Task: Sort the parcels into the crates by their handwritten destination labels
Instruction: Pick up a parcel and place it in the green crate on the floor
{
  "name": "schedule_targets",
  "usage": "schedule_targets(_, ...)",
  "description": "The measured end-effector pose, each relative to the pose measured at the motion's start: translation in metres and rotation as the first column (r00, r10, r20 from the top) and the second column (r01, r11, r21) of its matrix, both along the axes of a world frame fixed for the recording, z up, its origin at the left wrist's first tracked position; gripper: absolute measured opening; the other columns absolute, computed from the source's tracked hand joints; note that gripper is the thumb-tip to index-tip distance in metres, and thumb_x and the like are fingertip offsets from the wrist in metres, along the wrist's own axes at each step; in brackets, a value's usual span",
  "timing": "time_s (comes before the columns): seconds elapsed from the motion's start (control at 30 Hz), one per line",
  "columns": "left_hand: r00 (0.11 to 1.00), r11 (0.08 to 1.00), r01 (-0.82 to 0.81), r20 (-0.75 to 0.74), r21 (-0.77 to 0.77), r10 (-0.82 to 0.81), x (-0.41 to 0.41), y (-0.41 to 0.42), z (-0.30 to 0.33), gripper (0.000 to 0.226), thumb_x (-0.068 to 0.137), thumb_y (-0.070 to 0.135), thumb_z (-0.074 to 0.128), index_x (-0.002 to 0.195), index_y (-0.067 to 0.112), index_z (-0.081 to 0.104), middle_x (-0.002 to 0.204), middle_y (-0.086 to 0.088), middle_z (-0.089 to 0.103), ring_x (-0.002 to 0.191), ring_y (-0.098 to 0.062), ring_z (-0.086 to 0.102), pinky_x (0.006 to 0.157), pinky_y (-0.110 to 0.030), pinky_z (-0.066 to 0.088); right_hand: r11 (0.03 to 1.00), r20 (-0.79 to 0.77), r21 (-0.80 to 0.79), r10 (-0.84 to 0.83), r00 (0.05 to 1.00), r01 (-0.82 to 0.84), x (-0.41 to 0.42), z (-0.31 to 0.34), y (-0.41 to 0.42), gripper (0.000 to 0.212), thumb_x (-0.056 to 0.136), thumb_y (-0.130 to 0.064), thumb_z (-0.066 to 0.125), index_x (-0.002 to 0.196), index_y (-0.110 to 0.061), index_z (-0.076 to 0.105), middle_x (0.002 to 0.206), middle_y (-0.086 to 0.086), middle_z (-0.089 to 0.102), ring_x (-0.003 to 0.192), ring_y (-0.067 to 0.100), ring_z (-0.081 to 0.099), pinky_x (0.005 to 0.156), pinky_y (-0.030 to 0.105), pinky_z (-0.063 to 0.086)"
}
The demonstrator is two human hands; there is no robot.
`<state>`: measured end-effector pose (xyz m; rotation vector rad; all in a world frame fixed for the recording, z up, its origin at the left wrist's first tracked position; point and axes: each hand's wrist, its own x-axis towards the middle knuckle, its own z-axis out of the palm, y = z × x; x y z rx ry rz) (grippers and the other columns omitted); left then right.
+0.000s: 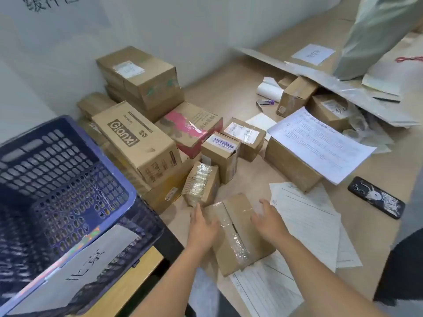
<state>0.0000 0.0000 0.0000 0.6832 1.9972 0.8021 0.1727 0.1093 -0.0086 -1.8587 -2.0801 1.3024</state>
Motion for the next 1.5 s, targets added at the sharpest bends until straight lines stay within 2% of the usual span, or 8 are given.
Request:
schedule_targets(0.13, 0.985, 0.989, -0.064, 0.149, -0.13, 0.084, 0.005, 0.011, 0.008, 0.091, 0.095, 0.031, 0.056, 0.159, 0.036, -0.009, 0.158, -0.007, 0.037, 0.133, -0.035, 0.048, 0.109, -0.047, 0.043, 0.987, -0.001, -0.159, 0.009, 1.0, -0.009, -0.007, -0.008, 0.005, 0.018, 0.096, -0.029, 0.05, 0.109, -0.018, 0.053, 0.106, 0.004, 0.061, 0.097, 0.02, 0.057, 0.082, 0.03, 0.041)
schedule_targets(0.23, 0.979, 0.985, -0.073, 0.175, -0.157, 0.101, 0.01, 0.021, 0.021, 0.091, 0.095, 0.03, 0.054, 0.158, 0.036, -0.011, 0.152, -0.009, 0.045, 0.121, -0.033, 0.056, 0.102, -0.047, 0.049, 0.992, -0.017, -0.126, -0.014, 1.0, 0.011, -0.006, -0.013, 0.008, 0.022, 0.092, -0.029, 0.049, 0.081, -0.01, 0.052, 0.078, 0.001, 0.057, 0.07, 0.016, 0.051, 0.065, 0.031, 0.04)
schedule_targets(0.43, 0.971, 0.989, -0.034, 0.228, -0.145, 0.067, 0.014, 0.033, 0.051, 0.09, 0.095, 0.029, 0.053, 0.159, 0.036, -0.01, 0.131, -0.002, 0.057, 0.105, -0.023, 0.062, 0.091, -0.039, 0.054, 0.998, -0.024, -0.041, -0.039, 0.999, 0.038, 0.006, 0.01, 0.014, 0.022, 0.093, -0.031, 0.052, 0.078, -0.016, 0.055, 0.075, -0.003, 0.06, 0.069, 0.015, 0.053, 0.06, 0.029, 0.039)
schedule_targets(0.67, 0.957, 0.999, -0.001, 0.288, -0.052, 0.016, 0.026, 0.031, 0.096, 0.088, 0.091, 0.037, 0.054, 0.158, 0.042, -0.003, 0.15, 0.002, 0.046, 0.123, -0.026, 0.055, 0.103, -0.048, 0.049, 0.992, -0.037, 0.091, -0.081, 0.996, 0.084, 0.027, 0.06, 0.013, 0.016, 0.091, -0.037, 0.056, 0.089, -0.025, 0.066, 0.084, -0.008, 0.068, 0.08, 0.01, 0.061, 0.072, 0.032, 0.051)
schedule_targets(1.0, 0.992, 0.959, -0.106, 0.093, 0.264, 0.084, -0.026, -0.037, 0.23, 0.089, 0.085, 0.048, 0.052, 0.154, 0.052, -0.004, 0.144, 0.01, 0.048, 0.12, -0.022, 0.057, 0.1, -0.041, 0.05, 0.894, -0.186, 0.446, 0.044, 0.982, 0.045, -0.033, 0.217, -0.033, 0.015, 0.093, -0.042, 0.057, 0.104, -0.034, 0.062, 0.093, -0.012, 0.066, 0.088, 0.013, 0.062, 0.07, 0.032, 0.047)
schedule_targets(1.13, 0.978, 0.867, -0.191, 0.012, 0.46, 0.209, -0.077, -0.11, 0.277, 0.08, 0.099, 0.029, 0.048, 0.158, 0.043, -0.004, 0.122, 0.025, 0.046, 0.078, 0.008, 0.052, 0.07, -0.018, 0.048, 0.835, -0.326, 0.547, 0.151, 0.933, 0.056, -0.097, 0.27, -0.089, 0.017, 0.09, -0.04, 0.06, 0.103, -0.03, 0.065, 0.095, -0.009, 0.069, 0.09, 0.015, 0.063, 0.079, 0.035, 0.051)
schedule_targets(1.27, 0.934, 0.741, -0.342, 0.123, 0.578, 0.336, -0.132, -0.199, 0.314, 0.081, 0.097, 0.029, 0.051, 0.156, 0.05, 0.0, 0.151, 0.027, 0.037, 0.111, -0.003, 0.059, 0.101, -0.048, 0.052, 0.781, -0.425, 0.624, 0.335, 0.841, 0.004, -0.16, 0.304, -0.161, 0.01, 0.091, -0.037, 0.063, 0.1, -0.04, 0.059, 0.091, -0.02, 0.063, 0.082, -0.003, 0.058, 0.068, 0.022, 0.044)
schedule_targets(1.5, 0.818, 0.49, -0.546, 0.305, 0.68, 0.489, -0.201, -0.333, 0.335, 0.068, 0.103, 0.012, 0.044, 0.156, 0.045, 0.017, 0.121, 0.022, 0.062, 0.099, -0.013, 0.065, 0.077, -0.041, 0.053, 0.812, -0.548, 0.567, 0.498, 0.672, -0.138, -0.244, 0.309, -0.262, 0.028, 0.093, -0.033, 0.065, 0.12, -0.033, 0.057, 0.106, -0.027, 0.059, 0.1, -0.005, 0.058, 0.083, 0.015, 0.047)
